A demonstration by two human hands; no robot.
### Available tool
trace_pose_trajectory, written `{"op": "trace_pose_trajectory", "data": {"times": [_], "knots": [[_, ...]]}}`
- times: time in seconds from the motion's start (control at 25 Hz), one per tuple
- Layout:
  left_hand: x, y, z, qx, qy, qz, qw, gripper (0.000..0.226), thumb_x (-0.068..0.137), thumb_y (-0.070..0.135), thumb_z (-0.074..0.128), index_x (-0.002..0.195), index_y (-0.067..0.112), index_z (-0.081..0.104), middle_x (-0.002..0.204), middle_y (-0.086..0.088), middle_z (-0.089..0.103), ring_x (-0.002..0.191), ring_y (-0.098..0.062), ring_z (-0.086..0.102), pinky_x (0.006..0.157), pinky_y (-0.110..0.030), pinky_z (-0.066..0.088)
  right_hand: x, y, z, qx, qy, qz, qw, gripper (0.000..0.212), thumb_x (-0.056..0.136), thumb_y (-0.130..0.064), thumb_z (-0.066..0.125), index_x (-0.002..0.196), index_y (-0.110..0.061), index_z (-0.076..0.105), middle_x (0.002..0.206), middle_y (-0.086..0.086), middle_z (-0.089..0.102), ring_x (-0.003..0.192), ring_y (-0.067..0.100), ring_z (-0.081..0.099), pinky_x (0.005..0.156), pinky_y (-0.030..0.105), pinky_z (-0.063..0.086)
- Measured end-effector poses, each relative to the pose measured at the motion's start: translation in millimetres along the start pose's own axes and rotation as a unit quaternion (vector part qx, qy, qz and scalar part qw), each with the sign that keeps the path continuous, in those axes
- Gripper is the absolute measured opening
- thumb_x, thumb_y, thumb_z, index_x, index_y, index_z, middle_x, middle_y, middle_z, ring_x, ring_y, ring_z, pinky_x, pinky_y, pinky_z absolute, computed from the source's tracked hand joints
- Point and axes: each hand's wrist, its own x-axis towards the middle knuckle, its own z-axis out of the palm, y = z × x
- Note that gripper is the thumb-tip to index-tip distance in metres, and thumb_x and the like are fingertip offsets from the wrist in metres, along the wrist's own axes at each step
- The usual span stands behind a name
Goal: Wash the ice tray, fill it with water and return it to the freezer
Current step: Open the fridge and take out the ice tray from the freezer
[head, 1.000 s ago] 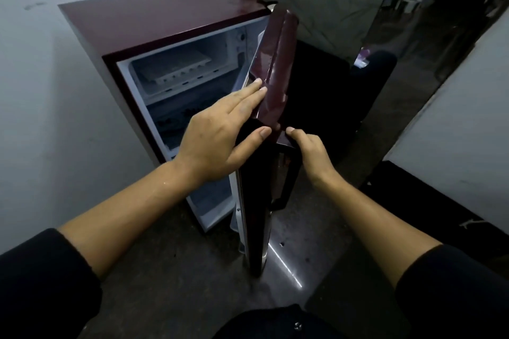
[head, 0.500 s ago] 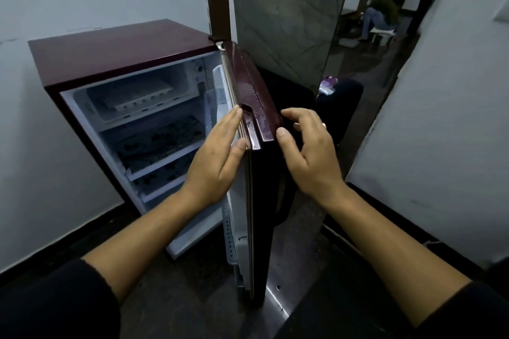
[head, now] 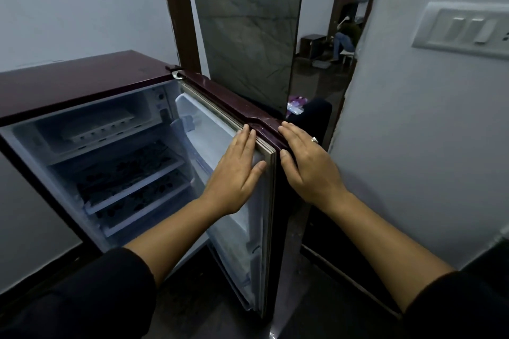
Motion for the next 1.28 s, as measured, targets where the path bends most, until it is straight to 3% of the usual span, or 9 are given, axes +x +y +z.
{"op": "trace_pose_trajectory", "data": {"times": [0.16,0.36,0.52,1.08,1.28], "knots": [[35.0,20.0,17.0,0.094,-0.043,-0.009,0.995,0.079,0.107,0.059,0.023,0.168,0.015,-0.002,0.176,-0.004,-0.013,0.161,-0.018,-0.017,0.132,-0.044,-0.001,13.4,37.2,-12.8,-0.036,-0.011,0.037,0.999,0.054,0.103,-0.026,0.043,0.152,-0.005,0.048,0.156,0.012,0.051,0.147,0.023,0.044,0.118,0.036,0.037],[71.5,33.0,30.8,0.157,-0.087,-0.007,0.984,0.078,0.109,0.056,0.023,0.167,0.013,-0.007,0.175,-0.009,-0.017,0.161,-0.023,-0.018,0.132,-0.048,0.002,30.5,67.6,-25.4,-0.067,-0.028,0.075,0.995,0.051,0.105,-0.018,0.047,0.154,-0.005,0.046,0.158,0.012,0.048,0.148,0.024,0.042,0.118,0.037,0.037],[87.5,37.2,36.1,0.166,-0.105,-0.008,0.980,0.078,0.109,0.056,0.021,0.167,0.013,-0.008,0.174,-0.011,-0.017,0.161,-0.024,-0.017,0.132,-0.049,0.003,39.7,79.7,-31.7,-0.077,-0.042,0.091,0.992,0.051,0.105,-0.015,0.046,0.156,-0.006,0.043,0.160,0.011,0.045,0.150,0.023,0.039,0.119,0.033,0.034],[89.9,33.4,35.1,0.157,-0.101,0.010,0.983,0.075,0.111,0.052,0.024,0.166,0.011,-0.007,0.175,-0.011,-0.016,0.161,-0.024,-0.016,0.132,-0.047,0.002,40.8,80.3,-31.2,-0.081,-0.056,0.110,0.989,0.053,0.107,-0.020,0.043,0.159,-0.008,0.038,0.164,0.012,0.039,0.153,0.024,0.034,0.121,0.034,0.029],[80.7,19.2,23.4,0.137,-0.068,0.035,0.988,0.075,0.112,0.050,0.026,0.167,0.009,-0.004,0.175,-0.011,-0.011,0.162,-0.023,-0.012,0.131,-0.042,-0.002,36.8,69.2,-29.7,-0.113,-0.036,0.084,0.989,0.056,0.105,-0.024,0.047,0.159,-0.011,0.039,0.167,0.011,0.034,0.156,0.029,0.025,0.125,0.043,0.021]]}}
